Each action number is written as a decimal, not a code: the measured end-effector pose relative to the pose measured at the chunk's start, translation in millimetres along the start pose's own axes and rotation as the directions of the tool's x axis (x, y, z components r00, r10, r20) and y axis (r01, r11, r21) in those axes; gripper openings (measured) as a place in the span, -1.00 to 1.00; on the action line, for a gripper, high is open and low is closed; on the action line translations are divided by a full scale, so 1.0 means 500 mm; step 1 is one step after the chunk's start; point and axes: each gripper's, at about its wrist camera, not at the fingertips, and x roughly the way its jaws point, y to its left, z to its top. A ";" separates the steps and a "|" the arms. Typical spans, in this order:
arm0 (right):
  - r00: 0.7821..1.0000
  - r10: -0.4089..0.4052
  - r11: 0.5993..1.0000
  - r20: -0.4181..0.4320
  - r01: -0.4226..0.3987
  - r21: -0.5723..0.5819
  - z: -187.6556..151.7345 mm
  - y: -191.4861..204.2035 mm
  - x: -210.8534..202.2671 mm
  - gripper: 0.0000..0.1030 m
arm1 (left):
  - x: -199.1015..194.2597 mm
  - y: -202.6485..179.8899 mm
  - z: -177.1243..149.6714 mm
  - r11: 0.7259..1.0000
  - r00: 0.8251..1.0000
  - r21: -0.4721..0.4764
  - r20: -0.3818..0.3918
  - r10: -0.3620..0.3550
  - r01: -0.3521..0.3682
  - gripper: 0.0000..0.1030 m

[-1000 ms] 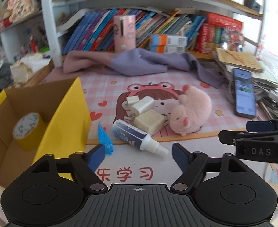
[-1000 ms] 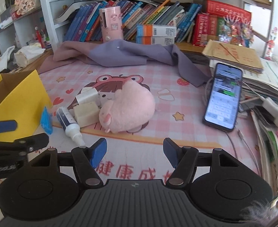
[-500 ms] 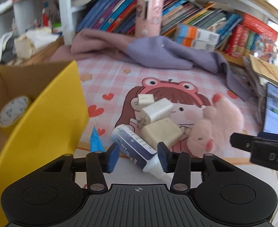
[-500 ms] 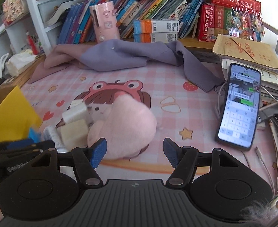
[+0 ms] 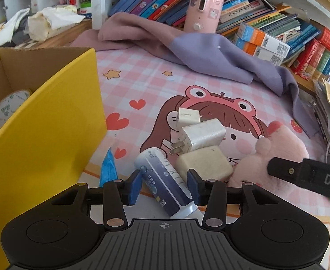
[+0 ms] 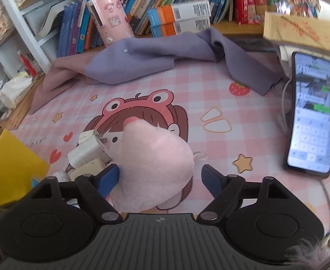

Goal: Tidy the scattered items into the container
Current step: 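Close the left tool on the white tube while the right tool closes on the pink plush pig, then lift and carry the white tube and plush pig over the yellow box with both tools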

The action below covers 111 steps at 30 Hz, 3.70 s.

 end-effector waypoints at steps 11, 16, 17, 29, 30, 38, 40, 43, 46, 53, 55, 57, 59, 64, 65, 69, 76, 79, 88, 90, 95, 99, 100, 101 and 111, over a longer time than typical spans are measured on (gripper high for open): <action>0.997 0.059 0.994 -0.045 -0.054 0.099 0.016 -0.008 0.043 0.60 | -0.017 0.015 -0.003 0.996 0.999 -0.080 -0.011 0.035 -0.036 -0.22; 0.996 0.069 0.991 -0.052 -0.062 0.122 0.018 -0.011 0.052 0.60 | 0.007 0.001 0.010 0.998 0.999 -0.054 -0.030 0.028 -0.030 -0.22; 0.996 0.069 0.991 -0.051 -0.062 0.119 0.018 -0.011 0.053 0.60 | 0.010 -0.001 0.009 0.998 0.999 -0.049 -0.027 0.033 -0.034 -0.22; 0.991 0.119 0.980 -0.063 -0.107 0.171 0.020 -0.021 0.067 0.34 | 0.011 0.031 -0.006 0.984 0.998 -0.176 -0.059 -0.035 0.024 -0.40; 0.991 0.116 0.981 -0.063 -0.105 0.161 0.019 -0.019 0.063 0.32 | 0.008 0.028 -0.008 0.988 0.998 -0.155 -0.062 -0.032 0.022 -0.40; 0.996 0.077 0.995 -0.047 -0.074 0.063 -0.001 -0.007 0.037 0.32 | 0.029 -0.002 0.001 0.999 0.997 0.018 -0.058 0.046 -0.045 -0.39; 0.996 0.074 0.996 -0.042 -0.071 0.053 -0.004 -0.006 0.035 0.33 | 0.033 -0.006 0.001 0.997 0.997 0.048 -0.045 0.055 -0.053 -0.39; 0.997 0.070 0.997 -0.035 -0.069 0.035 -0.009 -0.005 0.031 0.33 | 0.032 -0.003 -0.001 0.998 0.998 0.056 -0.041 0.039 -0.037 -0.41; 0.998 0.063 0.998 -0.030 -0.063 0.012 -0.014 -0.001 0.020 0.30 | 0.019 0.010 -0.004 1.000 0.999 0.004 -0.037 -0.012 0.012 -0.41; 0.998 0.062 0.998 -0.011 -0.062 0.014 -0.026 -0.002 -0.017 0.29 | -0.049 0.006 -0.011 0.995 0.995 0.048 0.037 -0.091 0.089 -0.41; 0.998 0.063 0.998 -0.004 -0.063 0.008 -0.032 0.003 -0.030 0.29 | -0.070 0.005 -0.015 0.992 0.992 0.073 0.052 -0.112 0.108 -0.41; 0.998 0.067 0.998 0.006 -0.067 -0.005 -0.039 0.010 -0.048 0.29 | -0.089 0.007 -0.020 0.988 0.990 0.088 0.058 -0.129 0.124 -0.41; 0.997 0.069 0.997 0.019 -0.068 -0.022 -0.048 0.018 -0.067 0.29 | -0.107 0.014 -0.026 0.986 0.987 0.093 0.063 -0.147 0.141 -0.40; 0.997 0.069 0.997 0.034 -0.068 -0.024 -0.072 0.036 -0.112 0.29 | -0.151 0.039 -0.040 0.979 0.979 0.089 0.073 -0.190 0.183 -0.40; 0.997 0.066 0.998 0.039 -0.064 -0.027 -0.077 0.040 -0.122 0.29 | -0.160 0.045 -0.043 0.977 0.977 0.087 0.073 -0.202 0.195 -0.40; 0.997 0.056 0.998 0.060 -0.055 -0.031 -0.104 0.058 -0.160 0.30 | -0.194 0.069 -0.060 0.965 0.963 0.060 0.061 -0.261 0.257 -0.41; 0.994 0.016 0.996 0.105 -0.007 -0.086 -0.168 0.110 -0.223 0.30 | -0.258 0.102 -0.101 0.946 0.948 0.139 0.084 -0.306 0.293 -0.40; 0.992 -0.009 0.992 0.124 0.024 -0.123 -0.198 0.138 -0.247 0.30 | -0.289 0.127 -0.116 0.942 0.944 0.167 0.109 -0.312 0.292 -0.40; 0.988 -0.038 0.983 0.148 0.064 -0.173 -0.275 0.206 -0.312 0.30 | -0.351 0.218 -0.156 0.941 0.940 0.171 0.135 -0.315 0.291 -0.40; 0.987 -0.042 0.982 0.158 0.070 -0.177 -0.290 0.221 -0.325 0.30 | -0.358 0.235 -0.162 0.941 0.939 0.161 0.132 -0.319 0.297 -0.40; 0.983 -0.051 0.980 0.174 0.083 -0.183 -0.327 0.258 -0.353 0.30 | -0.381 0.274 -0.185 0.935 0.934 0.163 0.125 -0.335 0.314 -0.40; 0.983 -0.053 0.979 0.173 0.086 -0.184 -0.362 0.290 -0.370 0.30 | -0.400 0.308 -0.205 0.931 0.931 0.172 0.118 -0.345 0.323 -0.40; 0.984 -0.054 0.979 0.172 0.086 -0.184 -0.371 0.298 -0.373 0.30 | -0.405 0.317 -0.210 0.929 0.931 0.175 0.117 -0.347 0.324 -0.40; 0.984 -0.056 0.979 0.170 0.087 -0.182 -0.380 0.307 -0.376 0.30 | -0.409 0.326 -0.216 0.929 0.930 0.178 0.115 -0.348 0.325 -0.40; 0.991 -0.044 0.979 0.130 0.068 -0.190 -0.468 0.398 -0.380 0.30 | -0.440 0.418 -0.263 0.933 0.940 0.186 0.091 -0.328 0.307 -0.40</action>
